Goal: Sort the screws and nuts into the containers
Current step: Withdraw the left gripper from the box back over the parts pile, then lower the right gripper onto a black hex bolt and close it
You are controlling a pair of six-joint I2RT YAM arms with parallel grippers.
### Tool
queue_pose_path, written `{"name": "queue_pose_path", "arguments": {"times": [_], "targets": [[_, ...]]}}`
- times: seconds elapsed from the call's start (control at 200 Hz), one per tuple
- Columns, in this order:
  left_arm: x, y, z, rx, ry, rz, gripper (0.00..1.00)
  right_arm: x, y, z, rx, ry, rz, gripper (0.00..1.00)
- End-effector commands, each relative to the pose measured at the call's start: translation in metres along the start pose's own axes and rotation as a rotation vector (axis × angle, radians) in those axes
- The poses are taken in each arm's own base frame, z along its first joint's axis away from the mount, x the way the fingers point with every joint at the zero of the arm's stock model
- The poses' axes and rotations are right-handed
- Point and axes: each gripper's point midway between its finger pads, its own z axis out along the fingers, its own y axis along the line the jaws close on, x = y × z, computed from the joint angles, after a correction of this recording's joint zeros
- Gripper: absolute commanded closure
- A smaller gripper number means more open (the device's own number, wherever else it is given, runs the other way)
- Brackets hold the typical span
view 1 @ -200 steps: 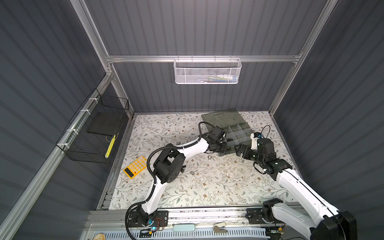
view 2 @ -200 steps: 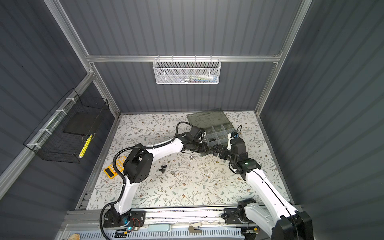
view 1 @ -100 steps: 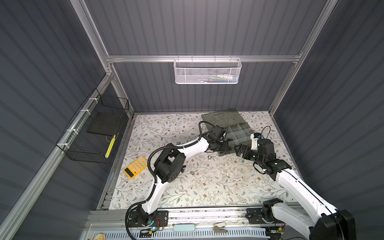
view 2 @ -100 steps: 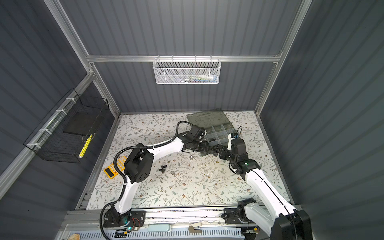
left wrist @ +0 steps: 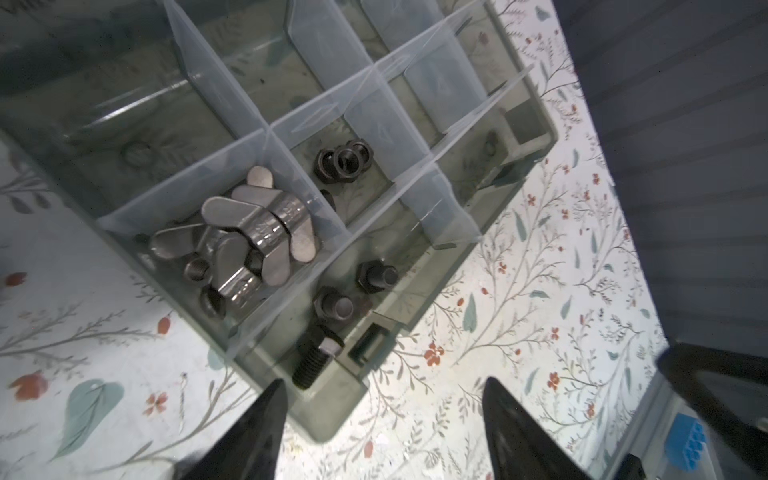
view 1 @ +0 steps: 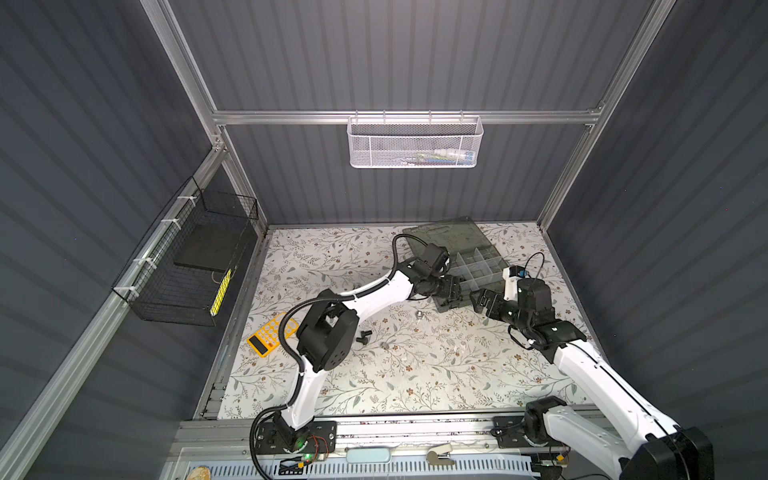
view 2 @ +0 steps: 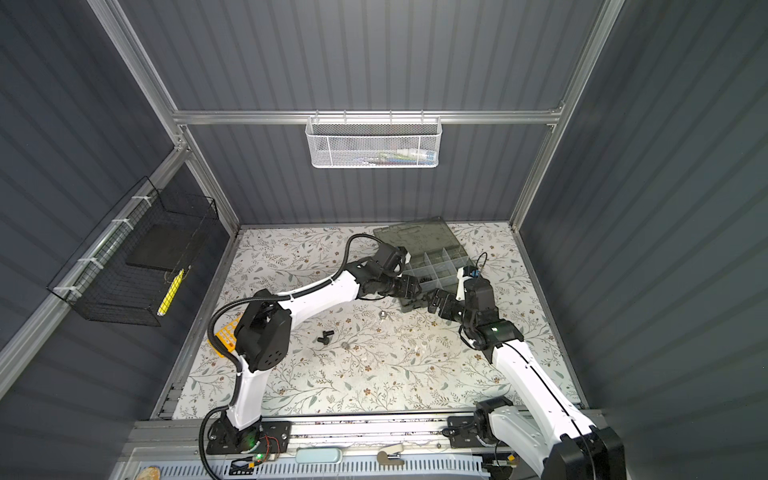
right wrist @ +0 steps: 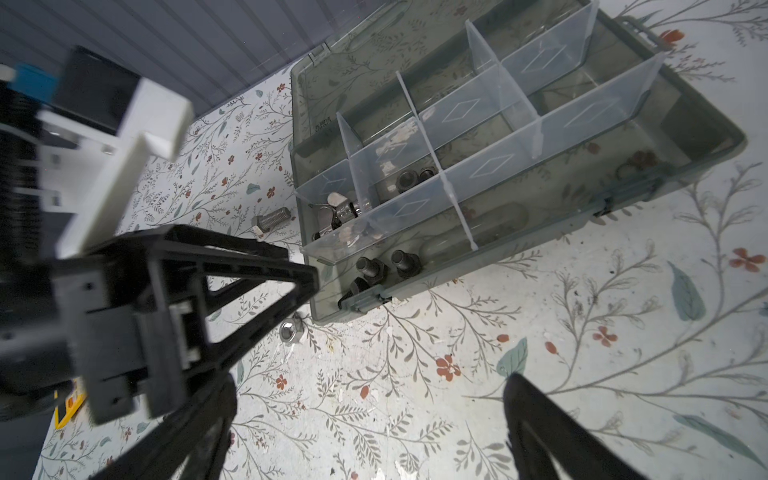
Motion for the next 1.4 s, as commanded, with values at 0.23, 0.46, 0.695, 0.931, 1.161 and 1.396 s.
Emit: {"name": "queue_pose_path", "arguments": {"times": [0.23, 0.46, 0.695, 0.931, 1.161, 1.396], "targets": [[-0.009, 0.029, -0.084, 0.027, -0.116, -0.070, 0.10, 0.000, 0.030, -0.002, -0.056, 0.035, -0.027, 0.01], [0.018, 0.077, -0.132, -0.027, -0.152, -0.139, 0.00, 0.027, 0.064, 0.018, -0.070, 0.110, -0.162, 0.01], [0.044, 0.104, -0.174, -0.032, -0.195, -0.200, 0.00, 0.058, 0.110, 0.041, -0.126, 0.190, -0.288, 0.01], [0.076, 0.139, -0.209, 0.014, -0.235, -0.332, 0.00, 0.101, 0.156, 0.069, -0.143, 0.296, -0.395, 0.01], [0.108, 0.164, -0.217, 0.107, -0.237, -0.483, 0.00, 0.147, 0.200, 0.095, -0.155, 0.394, -0.452, 0.05], [0.126, 0.190, -0.223, 0.213, -0.267, -0.636, 0.00, 0.178, 0.223, 0.120, -0.151, 0.469, -0.442, 0.16]]}}
